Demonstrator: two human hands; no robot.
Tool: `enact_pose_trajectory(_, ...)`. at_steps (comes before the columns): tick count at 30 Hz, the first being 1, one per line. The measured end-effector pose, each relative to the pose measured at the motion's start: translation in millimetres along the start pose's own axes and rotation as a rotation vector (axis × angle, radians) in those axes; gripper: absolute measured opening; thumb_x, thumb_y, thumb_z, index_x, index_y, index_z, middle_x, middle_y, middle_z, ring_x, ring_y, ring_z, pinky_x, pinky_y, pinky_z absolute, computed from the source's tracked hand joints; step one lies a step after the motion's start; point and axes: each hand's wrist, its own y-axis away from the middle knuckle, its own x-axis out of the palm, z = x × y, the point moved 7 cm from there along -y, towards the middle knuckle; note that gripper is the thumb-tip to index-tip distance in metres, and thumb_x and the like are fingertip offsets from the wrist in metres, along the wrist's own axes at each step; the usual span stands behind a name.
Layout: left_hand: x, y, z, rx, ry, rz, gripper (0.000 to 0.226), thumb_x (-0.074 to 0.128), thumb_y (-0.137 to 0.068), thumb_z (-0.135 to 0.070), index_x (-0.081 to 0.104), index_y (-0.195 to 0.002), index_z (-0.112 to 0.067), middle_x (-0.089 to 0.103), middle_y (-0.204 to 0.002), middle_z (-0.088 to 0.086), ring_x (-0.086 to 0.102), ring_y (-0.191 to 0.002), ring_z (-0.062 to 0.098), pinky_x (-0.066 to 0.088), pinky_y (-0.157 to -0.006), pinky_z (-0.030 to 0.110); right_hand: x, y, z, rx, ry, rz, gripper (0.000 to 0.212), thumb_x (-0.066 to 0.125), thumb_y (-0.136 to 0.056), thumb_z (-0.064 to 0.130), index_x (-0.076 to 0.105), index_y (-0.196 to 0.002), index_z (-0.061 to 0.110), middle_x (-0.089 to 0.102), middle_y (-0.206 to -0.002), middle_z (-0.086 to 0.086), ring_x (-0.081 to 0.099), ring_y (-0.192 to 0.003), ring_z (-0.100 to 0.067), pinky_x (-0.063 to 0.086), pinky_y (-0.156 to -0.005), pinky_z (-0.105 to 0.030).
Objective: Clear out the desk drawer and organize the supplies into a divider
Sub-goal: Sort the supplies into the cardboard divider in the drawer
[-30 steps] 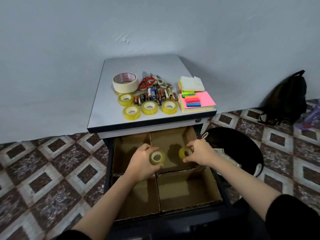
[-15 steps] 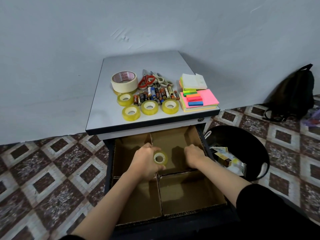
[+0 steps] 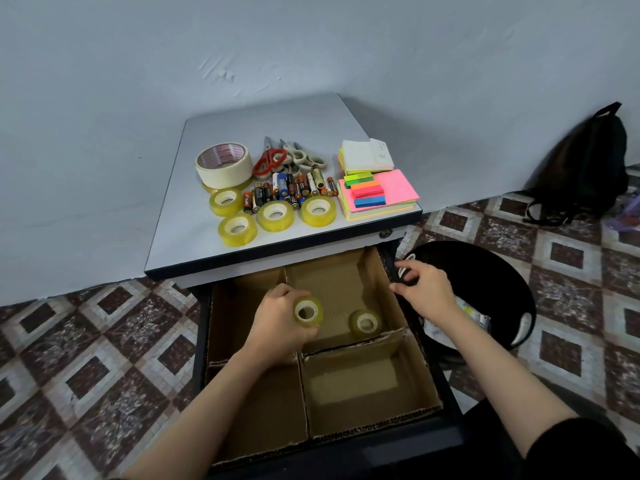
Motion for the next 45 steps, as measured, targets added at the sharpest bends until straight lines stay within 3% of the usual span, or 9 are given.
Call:
enact_pose_trajectory(3,7,-10,-5,0.010,0.015,-0.017,0.061,0.075,-0.072,-0.032,0.053,-0.128,-0.020,0.050,-0.120,-0.003,0.045,-0.113,0.012,0.038,-0.093,0.020,5,-7,-1,0.041,-0.102,0.082,0.051,0.071,-0.082,0.022,0.055,-0.131,0.023,0.061,-0.117,-0.010,0.056,-0.110,-0.025,0.042,-0.086,-0.028)
enact_pose_trajectory(9,50,-49,-22,0.026,-0.007,0.149,0.060,0.074,-0.073,-0.029,0.054,-0.128,-0.018,0.047,-0.127,0.003,0.045,-0.118,0.018,0.040,-0.101,0.029,7,-26,-12,0.049,-0.175,0.152,0.050,0.074,-0.080,0.019,0.059,-0.127,0.025,0.057,-0.082,0.000,0.055,-0.076,-0.014,0.043,-0.072,-0.024)
enact_pose_trajectory(15,90,-81,-30,-0.030,0.030,0.220,0.065,0.076,-0.071,-0.028,0.052,-0.130,-0.015,0.053,-0.127,0.007,0.047,-0.121,0.023,0.040,-0.103,0.034,10,-38,-27,0.093,-0.172,0.218,0.033,0.056,-0.093,0.014,0.058,-0.126,0.017,0.058,-0.088,-0.005,0.048,-0.049,-0.011,0.035,-0.036,-0.011)
enact_pose_trajectory(19,97,-96,-30,-0.071,0.045,0.154,0.068,0.072,-0.075,-0.022,0.044,-0.136,-0.016,0.048,-0.132,0.007,0.042,-0.125,0.024,0.038,-0.104,0.029,13,-41,-28,0.063,-0.130,0.247,0.033,0.054,-0.094,0.014,0.059,-0.126,0.015,0.059,-0.122,-0.012,0.046,-0.060,-0.008,0.036,-0.050,-0.011)
enact_pose_trajectory(24,104,-103,-29,-0.089,0.056,0.114,0.068,0.074,-0.076,-0.026,0.042,-0.136,-0.017,0.051,-0.130,0.006,0.044,-0.124,0.024,0.039,-0.103,0.030,12,-40,-25,0.052,-0.120,0.250,0.031,0.053,-0.094,0.015,0.060,-0.124,0.015,0.059,-0.120,-0.011,0.051,-0.084,-0.014,0.039,-0.073,-0.021)
enact_pose_trajectory(31,107,-104,-27,-0.143,0.070,0.088,0.066,0.072,-0.079,-0.023,0.040,-0.136,-0.016,0.044,-0.137,0.007,0.041,-0.127,0.023,0.039,-0.104,0.030,15,-39,-25,0.069,-0.124,0.265,0.030,0.054,-0.094,0.016,0.059,-0.124,0.018,0.055,-0.097,-0.004,0.051,-0.061,-0.008,0.039,-0.050,-0.016)
enact_pose_trajectory(39,85,-77,-25,-0.080,0.112,0.060,0.057,0.067,-0.083,-0.017,0.044,-0.136,-0.017,0.043,-0.138,0.005,0.045,-0.124,0.019,0.039,-0.100,0.023,8,-29,-18,0.078,-0.107,0.299,0.031,0.055,-0.094,0.018,0.057,-0.125,0.016,0.053,-0.079,0.004,0.053,-0.055,-0.013,0.045,-0.048,-0.019)
enact_pose_trajectory(42,75,-62,-29,-0.035,0.109,0.089,0.052,0.064,-0.087,-0.020,0.046,-0.135,-0.016,0.049,-0.133,0.005,0.053,-0.111,0.014,0.039,-0.090,0.014,3,-23,-16,0.076,-0.094,0.288,0.029,0.054,-0.094,0.016,0.058,-0.123,0.015,0.056,-0.074,0.002,0.052,-0.049,-0.012,0.039,-0.039,-0.015)
enact_pose_trajectory(45,55,-43,-36,0.014,0.098,0.144,0.041,0.060,-0.090,-0.025,0.052,-0.130,-0.019,0.058,-0.124,0.002,0.055,-0.093,0.006,0.044,-0.085,0.013,-5,-14,-6,0.053,-0.105,0.244,0.025,0.056,-0.093,0.015,0.062,-0.117,0.012,0.060,-0.074,-0.001,0.054,-0.052,-0.013,0.042,-0.046,-0.017)
